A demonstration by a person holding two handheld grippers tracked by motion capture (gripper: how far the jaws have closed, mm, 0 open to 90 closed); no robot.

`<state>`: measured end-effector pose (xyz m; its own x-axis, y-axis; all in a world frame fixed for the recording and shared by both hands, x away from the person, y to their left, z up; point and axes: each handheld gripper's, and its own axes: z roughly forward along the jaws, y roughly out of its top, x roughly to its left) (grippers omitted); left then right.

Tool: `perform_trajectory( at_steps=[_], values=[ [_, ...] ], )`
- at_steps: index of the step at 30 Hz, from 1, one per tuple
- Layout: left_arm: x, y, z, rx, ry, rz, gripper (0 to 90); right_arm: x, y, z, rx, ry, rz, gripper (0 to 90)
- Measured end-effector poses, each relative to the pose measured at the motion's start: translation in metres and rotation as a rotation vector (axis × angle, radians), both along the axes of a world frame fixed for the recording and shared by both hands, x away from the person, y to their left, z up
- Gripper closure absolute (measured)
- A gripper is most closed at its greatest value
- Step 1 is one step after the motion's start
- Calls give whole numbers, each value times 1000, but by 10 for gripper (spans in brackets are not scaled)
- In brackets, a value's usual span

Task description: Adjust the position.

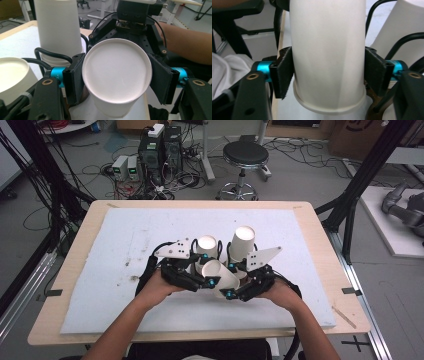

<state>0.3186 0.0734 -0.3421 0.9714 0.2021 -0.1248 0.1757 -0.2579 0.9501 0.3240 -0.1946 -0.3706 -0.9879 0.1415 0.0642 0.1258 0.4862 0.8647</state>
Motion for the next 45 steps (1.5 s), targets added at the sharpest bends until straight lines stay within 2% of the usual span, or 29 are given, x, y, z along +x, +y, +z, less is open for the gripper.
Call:
perform_trajectory(
  at_steps=[2, 3, 4, 5, 8, 11, 13, 16, 21, 24, 26, 29, 31, 36, 38, 39, 42, 43, 44, 45],
  values=[
    [1, 3, -1, -10, 1, 17, 351, -1, -2, 1, 47, -6, -46, 197],
    [0, 6, -1, -33, 3, 34, 352, -1, -4, 2, 72, -12, -67, 192],
    [1, 9, -2, -46, 0, 41, 354, -2, -9, 3, 120, -9, -93, 192],
    [1, 11, -2, -60, 0, 51, 354, -2, -9, 3, 120, -9, -93, 192],
    [1, 18, -1, -105, -4, 74, 356, -2, -13, 3, 164, -14, -114, 192],
    [0, 21, 1, -170, -4, 48, 358, -4, -10, 1, 191, -31, -132, 192],
    [-1, 20, 2, -191, -13, 37, 360, -4, -5, -1, 217, -31, -123, 183],
    [-3, 18, 2, -207, -12, 16, 359, -5, 1, -4, 221, -18, -82, 208],
    [-2, 18, 1, -182, -9, 6, 360, -5, -1, -3, 198, -37, -58, 272],
    [-2, 18, -1, -161, -8, -1, 358, -4, -3, -3, 166, -37, -37, 295],
    [-3, 18, -1, -136, -6, -10, 351, -4, -4, -2, 139, -38, -23, 310],
    [-5, 18, 0, -86, -36, 6, 314, -2, -5, 2, 100, -34, 4, 318],
    [-5, 19, 2, -87, -27, 14, 265, -1, -6, 4, 84, -21, 17, 317],
    [-2, 18, 3, -74, -18, -17, 263, 0, -6, 3, 64, 5, 43, 316],
    [-2, 15, 1, -63, -13, -37, 280, 0, -6, 3, 64, 8, 44, 312],
    [-3, 15, 0, -60, -21, -44, 339, 1, -7, 3, 81, 18, 37, 296],
    [-2, 17, -2, -67, -16, -43, 343, 1, -9, 4, 98, 20, 26, 273],
    [-2, 17, -3, -74, -16, -42, 346, 1, -10, 4, 119, 14, 14, 252],
    [-2, 18, -4, -83, -16, -33, 351, 1, -12, 4, 165, 22, -21, 213],
    [-2, 18, -5, -87, -16, -26, 351, 1, -12, 4, 165, 22, -21, 213]
  ],
)
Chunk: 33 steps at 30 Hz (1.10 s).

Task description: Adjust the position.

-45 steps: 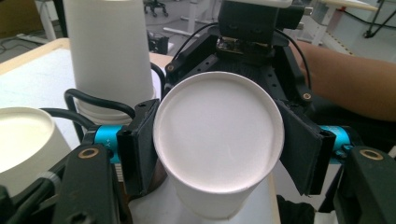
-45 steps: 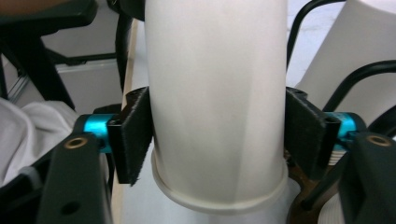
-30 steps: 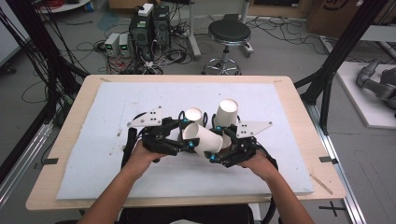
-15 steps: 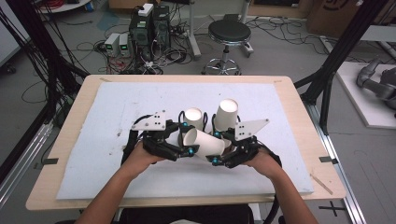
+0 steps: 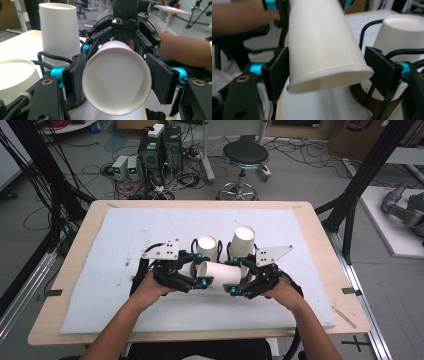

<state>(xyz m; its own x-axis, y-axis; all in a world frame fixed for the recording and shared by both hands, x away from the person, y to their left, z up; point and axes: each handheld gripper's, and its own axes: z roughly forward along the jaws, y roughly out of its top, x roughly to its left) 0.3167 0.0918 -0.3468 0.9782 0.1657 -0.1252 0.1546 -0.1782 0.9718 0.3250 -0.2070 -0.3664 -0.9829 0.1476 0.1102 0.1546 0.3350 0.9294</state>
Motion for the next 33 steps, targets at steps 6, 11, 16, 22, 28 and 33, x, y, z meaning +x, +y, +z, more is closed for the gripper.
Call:
perform_trajectory(
  at_steps=[6, 11, 16, 22, 28, 33],
  values=[
    [2, 6, -3, -93, 23, 9, 355, 1, -3, -3, 68, 24, -26, 195],
    [2, 6, -2, -127, 16, -13, 358, 0, 3, -8, 75, 29, -10, 195],
    [1, 6, -2, -115, 13, -21, 363, -2, 2, -5, 74, -33, 9, 268],
    [2, 7, -3, -83, 23, -41, 363, -2, 0, -4, 63, -39, 30, 305],
    [3, 9, -4, -67, 24, -57, 363, -2, -1, -4, 61, -39, 49, 354],
    [4, 10, -5, -62, 36, -61, 363, -1, -1, -3, 61, -39, 56, 369]
  ],
)
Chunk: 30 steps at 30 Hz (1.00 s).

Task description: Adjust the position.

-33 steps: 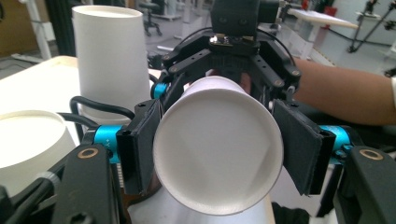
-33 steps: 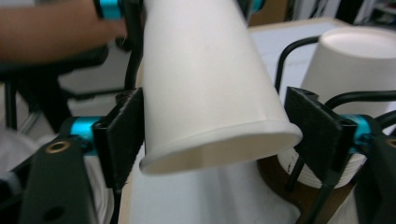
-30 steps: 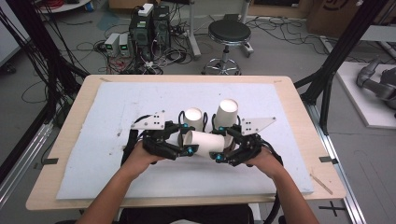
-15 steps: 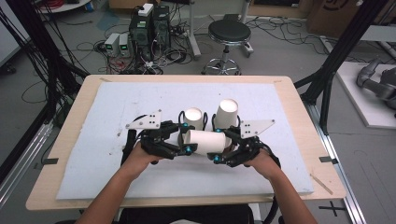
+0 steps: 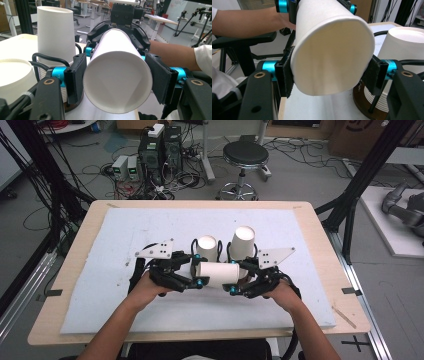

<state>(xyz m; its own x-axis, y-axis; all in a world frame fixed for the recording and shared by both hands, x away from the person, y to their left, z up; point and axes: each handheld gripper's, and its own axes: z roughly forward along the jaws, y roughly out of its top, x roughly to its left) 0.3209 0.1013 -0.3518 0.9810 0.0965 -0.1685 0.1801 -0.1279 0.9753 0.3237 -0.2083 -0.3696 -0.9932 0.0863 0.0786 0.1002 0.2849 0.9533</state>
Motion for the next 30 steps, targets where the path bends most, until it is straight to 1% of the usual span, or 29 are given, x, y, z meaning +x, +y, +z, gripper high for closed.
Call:
perform_trajectory(
  at_steps=[3, 6, 7, 8, 10, 12, 13, 18, 20, 21, 23, 24, 25, 27, 28, 29, 30],
  values=[
    [0, -1, -1, 16, 12, 4, 357, 0, -1, 0, 1, 2, 3, 373],
    [-1, -1, 1, 30, -8, 30, 326, 0, -1, 0, 0, 10, -1, 373],
    [-1, 0, 2, 31, -13, 39, 312, 1, -1, 0, -6, 13, 1, 373],
    [-1, 1, 4, 32, -18, 52, 301, 1, -1, -1, -10, 6, -4, 373],
    [-1, 2, 6, 41, -26, 60, 288, 2, -2, -1, -25, 8, -8, 373],
    [-1, 3, 7, 47, -24, 57, 288, 2, -2, -1, -56, 6, -9, 370],
    [-1, 3, 7, 55, -22, 52, 289, 2, -1, -1, -62, 8, -7, 369],
    [-2, 0, 1, 90, -12, 21, 295, 2, 0, 0, -62, 12, 1, 361],
    [-2, -2, -2, 91, -23, 16, 339, 2, 0, 1, -63, 16, 4, 357],
    [-1, -1, -4, 89, -26, 12, 345, 2, 0, 2, -63, 11, 8, 354],
    [-1, 0, -8, 61, -27, 10, 349, 2, -1, 5, -60, 9, 2, 336],
    [-2, 0, -10, 47, -27, 16, 350, 2, -1, 7, -45, 13, -6, 312],
    [-2, 0, -12, 33, -40, 19, 350, 2, -1, 7, -34, 13, -13, 286],
    [-3, 0, -15, 10, -51, 35, 352, 3, -1, 9, -5, 24, -47, 219],
    [-3, 0, -16, 1, -54, 38, 353, 3, 0, 10, 13, 40, -74, 203],
    [-3, 0, -17, -16, -56, 42, 354, 3, -1, 10, 20, 37, -79, 188],
    [-3, 2, -18, -43, -51, 47, 354, 4, -1, 10, 27, 38, -81, 186]
  ],
)
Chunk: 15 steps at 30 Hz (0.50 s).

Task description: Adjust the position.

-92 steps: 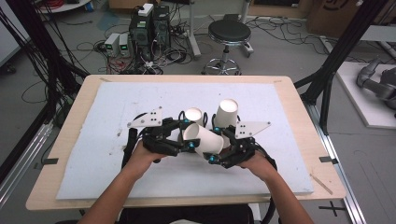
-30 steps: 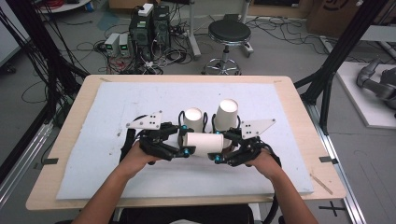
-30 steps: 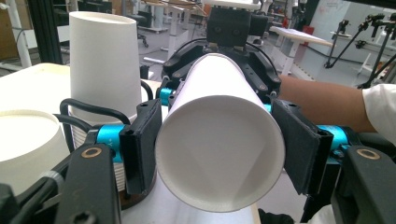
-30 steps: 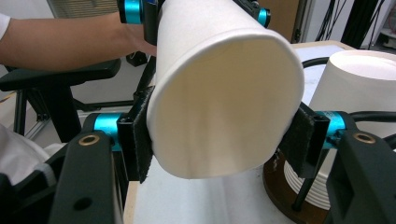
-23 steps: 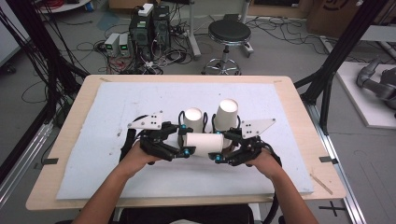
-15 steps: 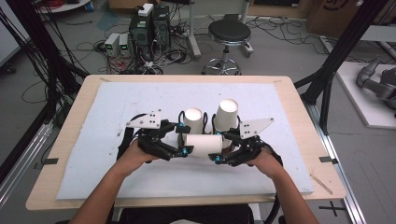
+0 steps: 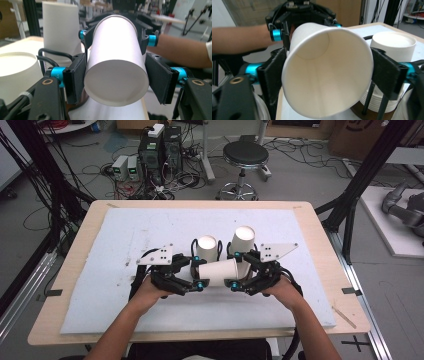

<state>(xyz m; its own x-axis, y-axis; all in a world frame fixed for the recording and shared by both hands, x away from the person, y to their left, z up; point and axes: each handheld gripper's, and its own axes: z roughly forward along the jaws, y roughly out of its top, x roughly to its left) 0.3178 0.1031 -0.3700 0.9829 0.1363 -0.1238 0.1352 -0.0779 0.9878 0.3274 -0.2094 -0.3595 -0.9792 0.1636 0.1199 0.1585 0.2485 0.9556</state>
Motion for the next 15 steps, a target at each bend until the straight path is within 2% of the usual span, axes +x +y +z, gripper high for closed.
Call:
perform_trajectory(
  at_steps=[3, 5, 7, 8, 11, 15],
  values=[
    [-1, 4, -1, -44, -1, 1, 357, 0, 1, -1, 21, 22, -12, 185],
    [-1, 5, -2, -53, -7, -5, 358, 1, 2, -2, 36, 26, 2, 185],
    [-2, 5, -1, -48, -18, -12, 359, 1, 5, -3, 47, 30, 20, 189],
    [-2, 5, -1, -44, -17, -13, 359, 2, 6, -4, 52, 29, 31, 220],
    [-2, 7, -2, -9, -15, -19, 362, 2, 8, -3, 59, 16, 57, 279],
    [-3, 5, -5, 28, 3, -14, 361, 2, 7, -3, 41, 0, 72, 312]
  ],
)
